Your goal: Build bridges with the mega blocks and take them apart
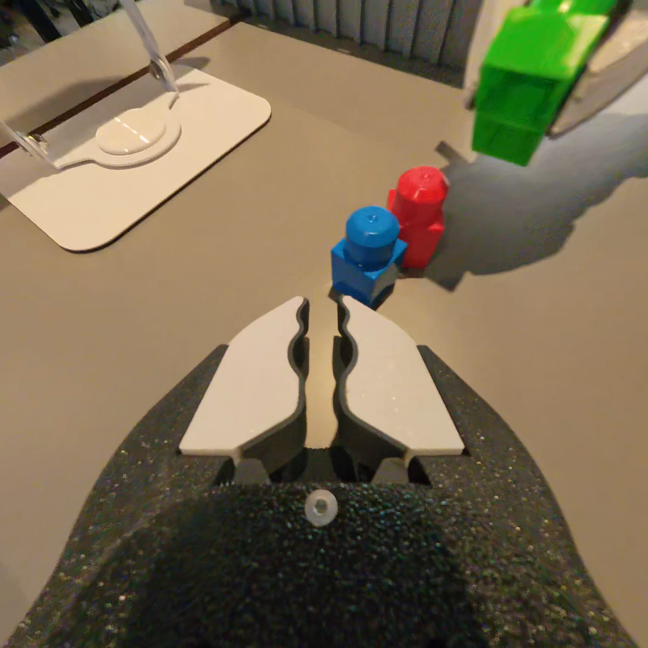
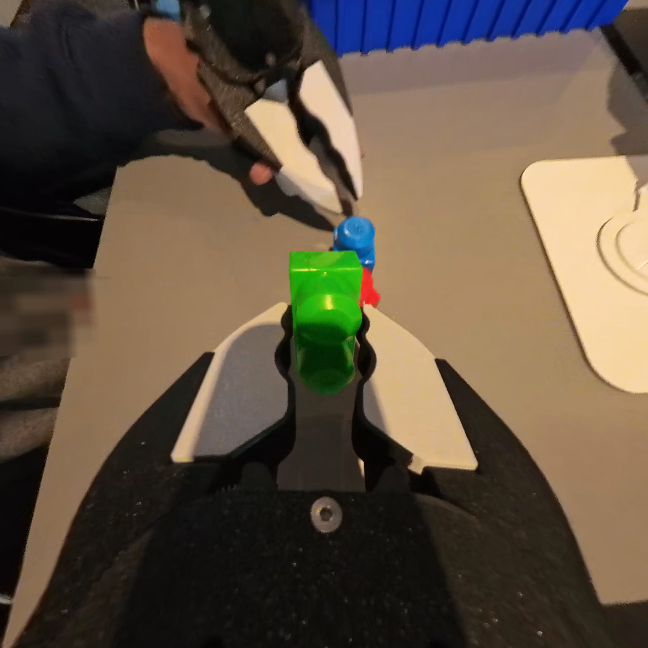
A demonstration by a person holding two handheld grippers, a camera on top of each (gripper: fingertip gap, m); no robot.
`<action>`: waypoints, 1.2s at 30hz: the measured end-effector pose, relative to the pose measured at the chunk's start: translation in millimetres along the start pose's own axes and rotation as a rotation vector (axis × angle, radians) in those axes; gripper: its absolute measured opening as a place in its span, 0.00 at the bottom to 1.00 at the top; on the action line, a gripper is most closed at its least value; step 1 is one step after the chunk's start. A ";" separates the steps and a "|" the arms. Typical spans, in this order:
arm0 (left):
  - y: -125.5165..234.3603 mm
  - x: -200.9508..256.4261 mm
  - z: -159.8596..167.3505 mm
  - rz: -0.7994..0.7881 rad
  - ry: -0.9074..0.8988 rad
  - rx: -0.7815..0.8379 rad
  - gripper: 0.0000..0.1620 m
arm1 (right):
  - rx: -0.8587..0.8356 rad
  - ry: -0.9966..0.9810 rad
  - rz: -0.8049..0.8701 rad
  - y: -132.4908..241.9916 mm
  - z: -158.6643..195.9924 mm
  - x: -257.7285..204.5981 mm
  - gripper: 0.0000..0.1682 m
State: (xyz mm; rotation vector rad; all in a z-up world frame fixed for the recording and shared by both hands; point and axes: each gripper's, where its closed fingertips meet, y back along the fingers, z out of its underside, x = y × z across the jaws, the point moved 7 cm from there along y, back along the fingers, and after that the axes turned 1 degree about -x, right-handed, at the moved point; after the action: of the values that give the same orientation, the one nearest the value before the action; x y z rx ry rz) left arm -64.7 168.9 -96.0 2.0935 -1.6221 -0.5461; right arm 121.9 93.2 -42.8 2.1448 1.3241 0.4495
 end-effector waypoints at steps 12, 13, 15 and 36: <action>-27.4 -4.0 -7.4 0.090 0.021 -0.102 0.05 | -0.140 -0.076 -0.016 -26.8 22.1 -17.1 0.21; -28.1 -1.0 -8.1 0.099 0.014 -0.101 0.04 | -0.152 -0.081 -0.014 -29.9 22.2 -17.0 0.21; -29.3 4.1 -8.9 0.109 0.006 -0.102 0.04 | -0.172 -0.090 -0.008 -36.8 22.3 -15.6 0.21; -28.9 4.6 -7.3 0.150 -0.007 -0.121 0.06 | -0.310 0.125 0.025 -0.7 -17.6 25.9 0.21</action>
State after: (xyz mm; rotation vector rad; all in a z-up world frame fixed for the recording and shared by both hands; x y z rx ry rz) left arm -36.5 171.6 -106.3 1.8682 -1.6895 -0.5861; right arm 123.4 121.7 -29.9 1.9020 1.2054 0.7581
